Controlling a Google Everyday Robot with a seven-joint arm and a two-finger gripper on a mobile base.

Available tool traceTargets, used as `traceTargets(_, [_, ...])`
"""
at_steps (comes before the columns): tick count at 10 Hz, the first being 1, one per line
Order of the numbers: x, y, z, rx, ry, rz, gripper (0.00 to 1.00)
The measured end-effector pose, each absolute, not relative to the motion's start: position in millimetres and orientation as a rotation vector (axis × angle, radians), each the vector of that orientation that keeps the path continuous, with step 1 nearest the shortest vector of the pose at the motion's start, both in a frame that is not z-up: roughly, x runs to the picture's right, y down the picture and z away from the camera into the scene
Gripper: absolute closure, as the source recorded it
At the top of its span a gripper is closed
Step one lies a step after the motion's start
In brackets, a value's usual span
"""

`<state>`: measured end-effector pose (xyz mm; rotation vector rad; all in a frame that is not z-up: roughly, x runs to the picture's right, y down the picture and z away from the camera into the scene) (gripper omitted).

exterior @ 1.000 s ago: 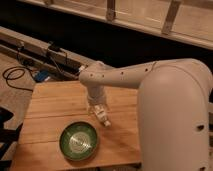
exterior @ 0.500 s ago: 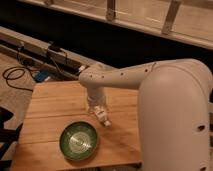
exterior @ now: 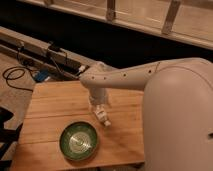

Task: Place the bottle in the ceramic bowl

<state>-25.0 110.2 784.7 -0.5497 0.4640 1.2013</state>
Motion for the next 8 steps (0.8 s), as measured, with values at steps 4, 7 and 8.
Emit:
traceTargets(4, [-20.3, 115.1, 788.8, -0.557, 0.459, 1.207, 0.35])
traceTargets(7, [-21.1, 115.7, 789.3, -0.560, 0.458, 1.208, 0.35])
traceTargets(8, [-19.7, 117.8, 790.9, -0.566, 0.461, 1.209, 0.35])
